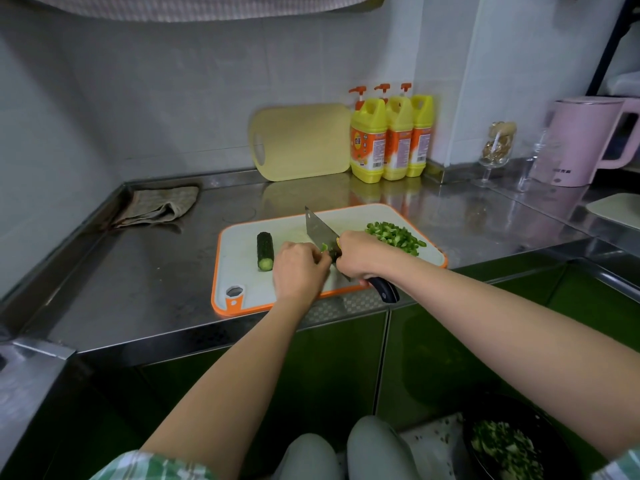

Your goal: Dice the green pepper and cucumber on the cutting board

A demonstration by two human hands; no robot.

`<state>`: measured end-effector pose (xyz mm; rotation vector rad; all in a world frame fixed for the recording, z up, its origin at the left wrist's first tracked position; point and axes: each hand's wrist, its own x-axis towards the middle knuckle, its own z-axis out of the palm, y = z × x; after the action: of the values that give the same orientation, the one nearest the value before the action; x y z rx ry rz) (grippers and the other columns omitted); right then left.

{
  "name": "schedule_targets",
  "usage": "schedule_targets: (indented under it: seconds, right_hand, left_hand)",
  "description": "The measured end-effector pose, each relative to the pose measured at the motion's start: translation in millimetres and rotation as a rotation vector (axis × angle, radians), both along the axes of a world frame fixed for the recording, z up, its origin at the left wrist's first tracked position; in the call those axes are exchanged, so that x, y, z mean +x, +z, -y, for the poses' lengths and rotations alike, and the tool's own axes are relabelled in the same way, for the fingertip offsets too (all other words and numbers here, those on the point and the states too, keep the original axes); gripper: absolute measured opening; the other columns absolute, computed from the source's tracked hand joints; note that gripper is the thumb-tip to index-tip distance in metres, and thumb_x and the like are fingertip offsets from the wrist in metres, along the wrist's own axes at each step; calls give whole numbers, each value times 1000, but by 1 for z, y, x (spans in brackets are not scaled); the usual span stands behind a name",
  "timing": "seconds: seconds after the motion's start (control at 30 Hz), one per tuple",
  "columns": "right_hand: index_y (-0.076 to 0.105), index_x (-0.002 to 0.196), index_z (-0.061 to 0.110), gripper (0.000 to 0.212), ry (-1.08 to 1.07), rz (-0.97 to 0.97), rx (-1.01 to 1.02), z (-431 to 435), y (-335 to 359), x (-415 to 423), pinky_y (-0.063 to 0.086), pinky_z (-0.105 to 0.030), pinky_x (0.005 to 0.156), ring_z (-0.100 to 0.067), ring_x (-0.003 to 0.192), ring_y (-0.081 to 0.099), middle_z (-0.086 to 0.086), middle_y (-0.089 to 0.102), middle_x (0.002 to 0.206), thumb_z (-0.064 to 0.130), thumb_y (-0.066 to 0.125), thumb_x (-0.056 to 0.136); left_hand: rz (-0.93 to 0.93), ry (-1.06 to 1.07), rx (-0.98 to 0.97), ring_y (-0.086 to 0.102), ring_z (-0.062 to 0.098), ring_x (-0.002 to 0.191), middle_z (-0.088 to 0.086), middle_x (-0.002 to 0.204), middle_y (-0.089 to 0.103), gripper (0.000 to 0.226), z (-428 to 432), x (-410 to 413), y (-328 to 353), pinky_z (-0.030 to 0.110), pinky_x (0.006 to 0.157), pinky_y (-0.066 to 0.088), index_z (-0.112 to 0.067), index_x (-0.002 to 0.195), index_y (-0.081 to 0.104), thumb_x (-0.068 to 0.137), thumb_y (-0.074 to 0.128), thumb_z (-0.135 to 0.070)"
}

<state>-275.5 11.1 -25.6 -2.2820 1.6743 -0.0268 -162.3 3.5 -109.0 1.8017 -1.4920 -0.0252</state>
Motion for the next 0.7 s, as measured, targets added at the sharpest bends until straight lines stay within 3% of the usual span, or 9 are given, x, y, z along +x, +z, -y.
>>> schedule_targets:
  seconds: [0.3,0.53,0.7]
  right_hand:
    - [50,93,-3,10,-39,88,32,17,-3,6,42,-23,40,-20,42,51,-15,53,64,-4,41,90]
    - [50,100,-1,14,-65,237,17,23,-15,-1,44,-26,44,-21,48,57,-13,55,65,0,39,91]
    - [49,85,5,13,-81,503,-89,27,-5,-22,45,-25,43,-21,40,54,-11,54,53,8,42,94]
  left_hand:
    - [-17,109,-42,50,27,82,8,65,62,26,-3,5,10,39,69,44,-9,60,62,76,64,-30]
    - [303,182,-62,49,28,98,8,95,70,27,-1,28,6,39,75,35,-15,88,75,90,60,-38]
    - [317,156,-36,46,27,102,6,106,65,25,-3,32,4,38,79,35,-18,104,67,80,59,-24]
